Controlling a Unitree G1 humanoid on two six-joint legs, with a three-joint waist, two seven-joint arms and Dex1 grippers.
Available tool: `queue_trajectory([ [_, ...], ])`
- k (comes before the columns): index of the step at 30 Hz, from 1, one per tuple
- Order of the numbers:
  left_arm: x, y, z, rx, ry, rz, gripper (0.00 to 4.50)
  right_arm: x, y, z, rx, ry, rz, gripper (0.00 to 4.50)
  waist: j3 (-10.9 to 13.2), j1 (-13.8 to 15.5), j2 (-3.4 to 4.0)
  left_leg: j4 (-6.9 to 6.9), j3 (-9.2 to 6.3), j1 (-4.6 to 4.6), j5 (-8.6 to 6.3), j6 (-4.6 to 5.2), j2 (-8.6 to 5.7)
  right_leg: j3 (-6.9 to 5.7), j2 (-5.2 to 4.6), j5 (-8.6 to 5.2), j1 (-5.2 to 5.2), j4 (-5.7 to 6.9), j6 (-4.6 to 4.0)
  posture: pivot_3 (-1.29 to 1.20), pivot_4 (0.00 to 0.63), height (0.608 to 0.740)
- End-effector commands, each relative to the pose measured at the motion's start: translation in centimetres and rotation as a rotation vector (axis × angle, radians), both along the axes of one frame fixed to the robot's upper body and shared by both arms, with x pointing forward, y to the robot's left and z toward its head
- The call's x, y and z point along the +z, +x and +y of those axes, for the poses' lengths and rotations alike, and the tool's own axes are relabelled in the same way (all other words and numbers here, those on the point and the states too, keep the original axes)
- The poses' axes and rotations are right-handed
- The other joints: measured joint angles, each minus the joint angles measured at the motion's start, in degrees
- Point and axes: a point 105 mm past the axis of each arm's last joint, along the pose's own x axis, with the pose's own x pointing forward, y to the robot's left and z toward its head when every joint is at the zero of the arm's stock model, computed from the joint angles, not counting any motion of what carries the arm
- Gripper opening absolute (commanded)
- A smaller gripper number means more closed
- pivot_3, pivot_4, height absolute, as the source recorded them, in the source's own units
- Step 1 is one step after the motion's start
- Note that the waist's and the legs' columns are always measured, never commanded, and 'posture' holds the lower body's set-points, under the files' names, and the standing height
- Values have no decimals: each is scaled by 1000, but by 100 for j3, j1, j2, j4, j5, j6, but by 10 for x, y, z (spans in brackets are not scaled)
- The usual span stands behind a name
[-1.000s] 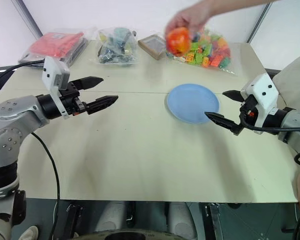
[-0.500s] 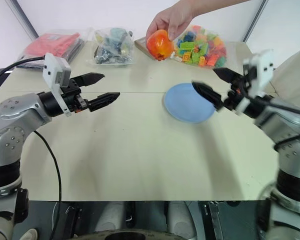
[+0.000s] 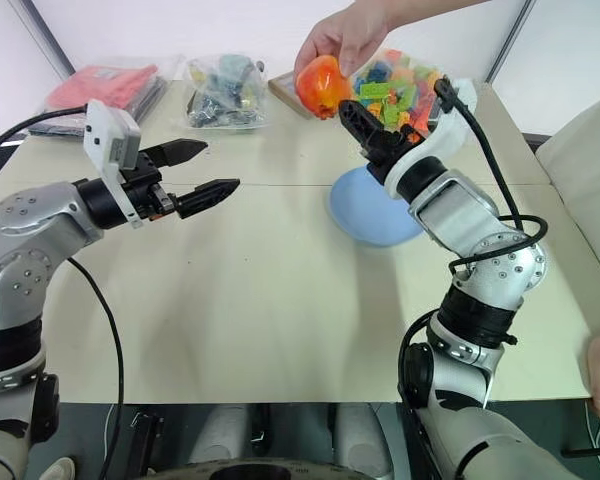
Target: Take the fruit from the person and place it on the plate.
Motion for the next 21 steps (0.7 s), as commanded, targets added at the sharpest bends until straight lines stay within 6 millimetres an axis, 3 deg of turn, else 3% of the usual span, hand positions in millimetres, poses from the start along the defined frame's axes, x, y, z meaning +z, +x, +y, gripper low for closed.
queue_trajectory([
  [1,12,-2,-1,-1,0,-56,4489,19,-2,11,46,97,-26,4500,0,-7,0,-1,-1,0,0,0,0,0,1,0,-1,0,0,0,150,731],
  [16,14,-3,-1,15,-7,-66,4489,30,6,44,161,81,-32,4500,1,-16,1,-7,-4,-2,0,0,2,0,0,0,-7,0,0,0,150,731],
  [21,15,-5,-2,16,-11,-69,4489,34,13,47,153,63,-58,4500,1,-12,1,-8,-6,-3,0,0,2,1,0,0,-9,0,0,0,150,731],
])
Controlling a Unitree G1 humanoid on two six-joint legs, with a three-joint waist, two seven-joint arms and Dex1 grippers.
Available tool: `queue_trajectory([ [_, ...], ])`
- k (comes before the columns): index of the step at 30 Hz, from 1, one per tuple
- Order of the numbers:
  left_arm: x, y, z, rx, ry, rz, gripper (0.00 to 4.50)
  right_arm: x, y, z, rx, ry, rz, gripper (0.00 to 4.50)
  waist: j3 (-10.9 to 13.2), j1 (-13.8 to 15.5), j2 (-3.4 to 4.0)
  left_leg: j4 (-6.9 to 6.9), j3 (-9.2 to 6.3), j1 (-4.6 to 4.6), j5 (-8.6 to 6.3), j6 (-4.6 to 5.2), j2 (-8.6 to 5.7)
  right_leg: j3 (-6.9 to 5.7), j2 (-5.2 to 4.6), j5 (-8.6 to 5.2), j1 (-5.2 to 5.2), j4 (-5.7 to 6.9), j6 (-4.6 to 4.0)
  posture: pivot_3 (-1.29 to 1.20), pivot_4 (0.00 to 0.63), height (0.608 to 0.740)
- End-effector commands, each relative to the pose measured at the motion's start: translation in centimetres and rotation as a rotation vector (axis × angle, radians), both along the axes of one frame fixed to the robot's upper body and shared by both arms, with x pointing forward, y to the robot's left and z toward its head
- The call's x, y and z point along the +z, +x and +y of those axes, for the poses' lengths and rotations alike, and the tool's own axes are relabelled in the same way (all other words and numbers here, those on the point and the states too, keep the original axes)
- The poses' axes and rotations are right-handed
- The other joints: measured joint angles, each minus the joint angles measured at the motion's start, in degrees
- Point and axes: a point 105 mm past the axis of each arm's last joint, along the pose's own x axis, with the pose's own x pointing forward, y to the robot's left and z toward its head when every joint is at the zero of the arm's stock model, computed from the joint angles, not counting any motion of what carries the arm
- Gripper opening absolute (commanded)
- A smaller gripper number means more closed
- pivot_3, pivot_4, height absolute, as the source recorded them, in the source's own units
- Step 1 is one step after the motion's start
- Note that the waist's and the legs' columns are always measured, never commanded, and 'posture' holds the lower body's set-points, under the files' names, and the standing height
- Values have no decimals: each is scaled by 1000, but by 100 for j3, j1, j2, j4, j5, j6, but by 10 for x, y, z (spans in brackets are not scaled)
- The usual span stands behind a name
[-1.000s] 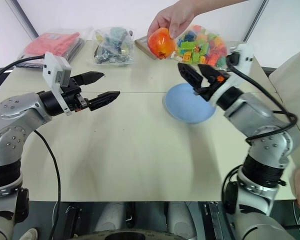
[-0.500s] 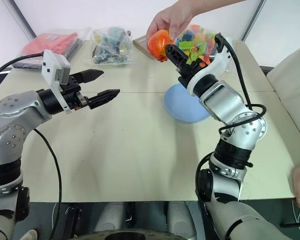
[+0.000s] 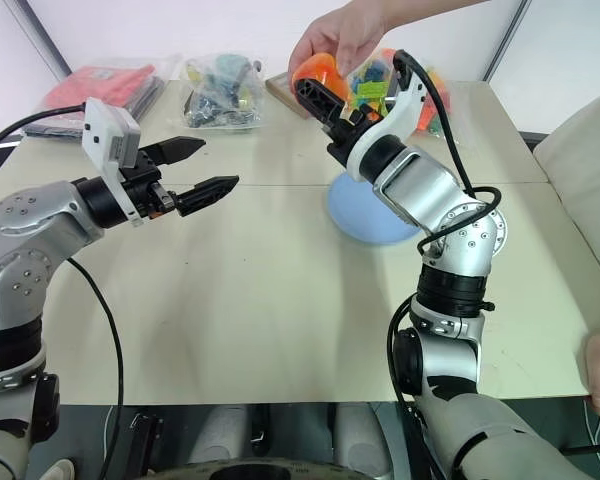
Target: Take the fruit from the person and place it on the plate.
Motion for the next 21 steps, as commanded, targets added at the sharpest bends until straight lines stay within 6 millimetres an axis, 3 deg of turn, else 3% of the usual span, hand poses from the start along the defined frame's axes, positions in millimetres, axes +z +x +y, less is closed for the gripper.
queue_trajectory([
  [1,13,-6,-2,-9,-4,-59,4489,20,1,1,-6,-4,-92,4500,0,5,0,0,-1,0,0,0,0,0,0,0,0,0,0,0,150,731],
  [21,15,-10,-6,-17,-9,-65,4489,20,23,2,-59,-95,-207,4500,0,4,1,-3,1,-1,0,0,0,0,0,0,-3,-3,0,0,150,731],
])
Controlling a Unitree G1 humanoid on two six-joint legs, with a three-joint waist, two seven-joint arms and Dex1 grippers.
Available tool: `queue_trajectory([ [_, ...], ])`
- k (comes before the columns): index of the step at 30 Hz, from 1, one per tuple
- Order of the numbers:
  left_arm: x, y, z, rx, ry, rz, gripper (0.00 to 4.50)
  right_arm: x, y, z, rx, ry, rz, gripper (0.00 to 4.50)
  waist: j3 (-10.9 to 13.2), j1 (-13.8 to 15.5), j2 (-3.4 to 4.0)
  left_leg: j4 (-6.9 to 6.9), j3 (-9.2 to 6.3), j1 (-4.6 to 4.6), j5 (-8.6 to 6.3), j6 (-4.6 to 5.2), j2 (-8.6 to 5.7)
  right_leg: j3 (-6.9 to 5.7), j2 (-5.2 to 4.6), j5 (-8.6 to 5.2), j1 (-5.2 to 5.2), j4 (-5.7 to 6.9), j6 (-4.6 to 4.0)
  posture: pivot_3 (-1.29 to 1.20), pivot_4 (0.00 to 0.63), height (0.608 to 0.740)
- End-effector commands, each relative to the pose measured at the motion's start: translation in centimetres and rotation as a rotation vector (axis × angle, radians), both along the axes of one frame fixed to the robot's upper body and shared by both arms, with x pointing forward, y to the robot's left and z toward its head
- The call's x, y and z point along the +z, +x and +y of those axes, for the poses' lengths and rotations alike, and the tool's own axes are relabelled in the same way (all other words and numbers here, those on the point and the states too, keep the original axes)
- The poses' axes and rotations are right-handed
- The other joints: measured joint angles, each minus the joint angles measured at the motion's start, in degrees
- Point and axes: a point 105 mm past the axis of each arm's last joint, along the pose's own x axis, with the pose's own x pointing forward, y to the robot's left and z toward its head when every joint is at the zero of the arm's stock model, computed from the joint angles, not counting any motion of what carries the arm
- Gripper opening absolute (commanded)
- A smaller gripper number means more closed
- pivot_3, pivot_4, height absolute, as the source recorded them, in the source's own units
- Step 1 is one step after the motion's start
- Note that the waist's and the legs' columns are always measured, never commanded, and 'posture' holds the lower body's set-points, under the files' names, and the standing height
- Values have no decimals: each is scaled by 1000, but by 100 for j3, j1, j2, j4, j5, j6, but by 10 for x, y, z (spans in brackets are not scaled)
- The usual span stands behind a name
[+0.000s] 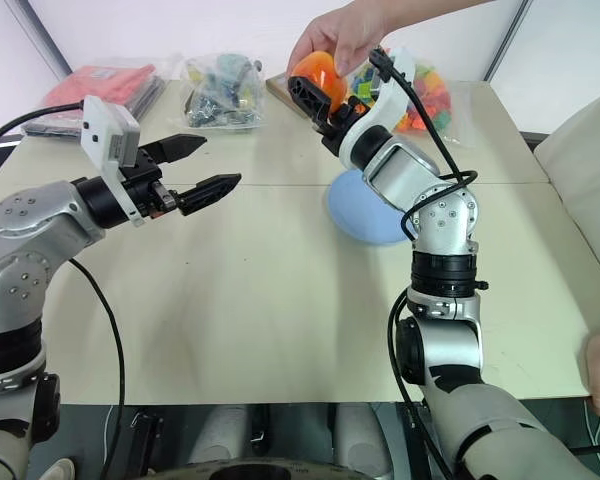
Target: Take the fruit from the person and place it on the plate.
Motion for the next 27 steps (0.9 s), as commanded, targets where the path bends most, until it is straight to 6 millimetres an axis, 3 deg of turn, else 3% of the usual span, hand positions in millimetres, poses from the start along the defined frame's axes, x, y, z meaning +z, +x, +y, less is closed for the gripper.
queue_trajectory([
  [1,11,-5,-1,-7,0,-49,4489,22,-2,-2,-4,32,-78,4500,0,0,0,0,0,0,0,0,0,0,0,0,0,0,0,0,150,731],
  [9,13,-4,-2,-10,2,-54,4489,29,6,-5,-50,35,-117,4500,0,-1,1,-1,1,0,0,0,0,0,0,0,-1,-1,0,0,150,731],
  [13,14,-3,-3,-11,2,-60,4500,30,8,-6,-61,36,-128,3253,0,4,1,-2,1,0,0,0,0,0,0,0,-1,-2,0,0,150,731],
  [14,14,-3,-3,-11,2,-60,4500,31,8,-6,-59,36,-130,3175,1,4,1,-2,2,0,0,0,0,0,0,0,-1,-2,0,0,150,731],
  [23,13,-1,0,2,-1,-61,4500,27,6,-9,-63,19,-117,3175,1,0,1,-4,1,-1,0,0,0,0,-1,0,-1,-3,0,0,150,731],
  [27,11,2,5,18,4,-51,4500,1,5,-24,-121,-124,-57,3175,1,25,1,-4,1,-1,0,0,0,0,-1,0,-1,-5,0,0,150,731],
])
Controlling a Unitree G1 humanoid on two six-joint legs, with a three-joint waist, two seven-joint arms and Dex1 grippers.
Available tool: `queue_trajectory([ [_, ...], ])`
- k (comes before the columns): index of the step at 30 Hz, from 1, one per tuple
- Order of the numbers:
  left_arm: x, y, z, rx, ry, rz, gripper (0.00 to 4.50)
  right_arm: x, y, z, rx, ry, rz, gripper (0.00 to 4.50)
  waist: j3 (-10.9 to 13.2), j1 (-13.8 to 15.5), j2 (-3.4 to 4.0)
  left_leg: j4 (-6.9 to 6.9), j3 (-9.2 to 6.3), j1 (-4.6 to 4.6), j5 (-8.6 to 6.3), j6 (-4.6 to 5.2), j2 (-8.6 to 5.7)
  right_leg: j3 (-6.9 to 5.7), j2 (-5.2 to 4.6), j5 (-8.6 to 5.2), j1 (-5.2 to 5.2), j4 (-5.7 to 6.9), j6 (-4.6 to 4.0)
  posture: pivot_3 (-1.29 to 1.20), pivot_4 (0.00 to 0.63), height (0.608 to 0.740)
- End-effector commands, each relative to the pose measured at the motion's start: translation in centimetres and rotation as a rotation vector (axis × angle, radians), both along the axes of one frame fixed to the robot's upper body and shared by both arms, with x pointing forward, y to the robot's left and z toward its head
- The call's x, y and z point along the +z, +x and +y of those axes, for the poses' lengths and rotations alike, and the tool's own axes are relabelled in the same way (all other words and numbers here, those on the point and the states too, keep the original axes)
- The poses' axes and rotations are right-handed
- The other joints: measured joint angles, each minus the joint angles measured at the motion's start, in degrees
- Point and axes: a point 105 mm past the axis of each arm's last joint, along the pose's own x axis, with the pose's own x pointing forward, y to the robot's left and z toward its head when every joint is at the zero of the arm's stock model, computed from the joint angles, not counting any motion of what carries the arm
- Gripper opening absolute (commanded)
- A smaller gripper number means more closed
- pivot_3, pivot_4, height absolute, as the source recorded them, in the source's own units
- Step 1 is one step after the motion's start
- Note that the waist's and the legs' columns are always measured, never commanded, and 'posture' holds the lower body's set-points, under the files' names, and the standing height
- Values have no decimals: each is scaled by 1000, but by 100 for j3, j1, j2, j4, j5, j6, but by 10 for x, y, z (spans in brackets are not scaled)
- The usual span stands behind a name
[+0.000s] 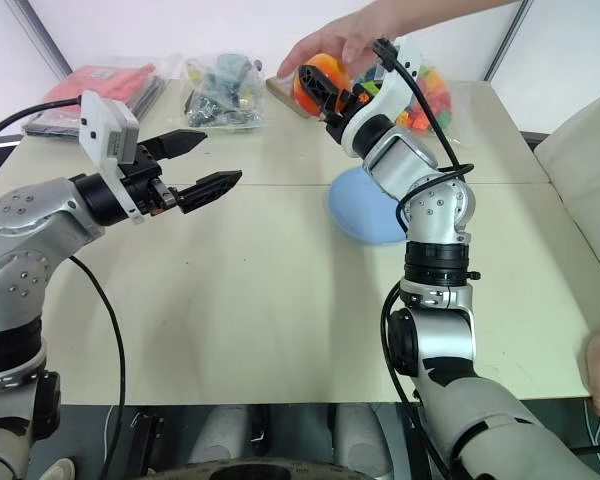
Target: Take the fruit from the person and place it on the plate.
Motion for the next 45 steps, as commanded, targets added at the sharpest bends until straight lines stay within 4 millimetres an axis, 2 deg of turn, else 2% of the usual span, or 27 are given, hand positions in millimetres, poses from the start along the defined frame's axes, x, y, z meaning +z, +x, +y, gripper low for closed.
queue_trajectory([
  [1,9,-1,4,10,2,-41,4500,-12,-8,-17,-72,-149,-4,3175,0,15,0,-1,0,-1,0,0,0,-1,-1,0,1,-4,0,0,150,731],
  [4,5,-1,6,8,3,-23,4500,-49,-12,-34,-144,-401,52,3175,0,8,0,-1,1,-3,0,0,-3,0,-4,0,2,-11,0,0,150,731],
  [6,1,-2,5,-17,-13,14,4500,-77,-16,-48,-195,-649,54,3175,1,2,1,-2,1,-4,0,0,-3,2,-5,0,0,-11,0,0,150,731],
  [8,-3,-3,2,-47,-24,44,4500,-95,-21,-57,-207,-790,52,3175,1,-2,1,-4,3,-3,0,1,-3,2,-2,-1,-1,-13,-1,0,150,731],
  [11,-8,-5,-1,-87,-51,94,4500,-109,-27,-65,-218,-882,48,3175,1,-34,1,-5,2,-2,0,1,0,4,4,-1,-4,-12,0,0,150,731],
  [21,-26,-1,-3,-118,-7,154,4500,-132,-33,-69,-220,-938,67,3175,2,15,-1,-6,10,-2,-1,1,-1,5,5,0,-4,-13,0,0,150,731],
  [22,-27,-1,-3,-120,-5,154,4500,-133,-33,-68,-215,-938,66,4196,2,10,-1,-6,11,-2,-1,1,-1,5,5,0,-4,-13,0,0,150,731],
  [23,-27,-1,-3,-120,-4,155,4500,-133,-34,-67,-211,-937,66,4456,2,9,-1,-6,11,-2,-1,1,-1,6,5,0,-4,-13,0,0,150,731],
  [28,-28,-2,-4,-126,2,156,4500,-126,-38,-66,-178,-904,53,4456,2,7,-1,-6,10,-2,-1,1,0,5,6,0,-4,-13,0,0,150,731],
  [32,-29,-4,-4,-129,4,157,4500,-107,-46,-74,-138,-889,0,4456,2,22,-1,-5,10,-2,-1,1,-1,5,5,0,-4,-13,0,0,150,731],
  [36,-31,-8,-2,-130,18,160,4500,-61,-79,-100,-52,-893,-119,4456,4,47,0,-5,9,-3,-1,1,-3,5,-1,0,-3,-14,0,0,150,731],
  [38,-32,-9,-2,-129,22,161,4500,-49,-95,-109,-14,-914,-154,4456,4,57,0,-5,10,-5,-1,2,-5,3,-1,-1,-2,-18,1,0,150,731],
  [42,-33,-12,-2,-132,28,161,4500,-43,-128,-122,90,-933,-160,4456,4,35,-3,-6,7,1,-2,3,-2,1,3,-1,7,-21,0,0,150,731],
  [45,-33,-12,-2,-138,30,161,4500,-44,-139,-134,102,-952,-133,4456,4,11,-3,-5,7,8,-2,3,-2,2,4,-1,13,-20,0,0,150,731],
])
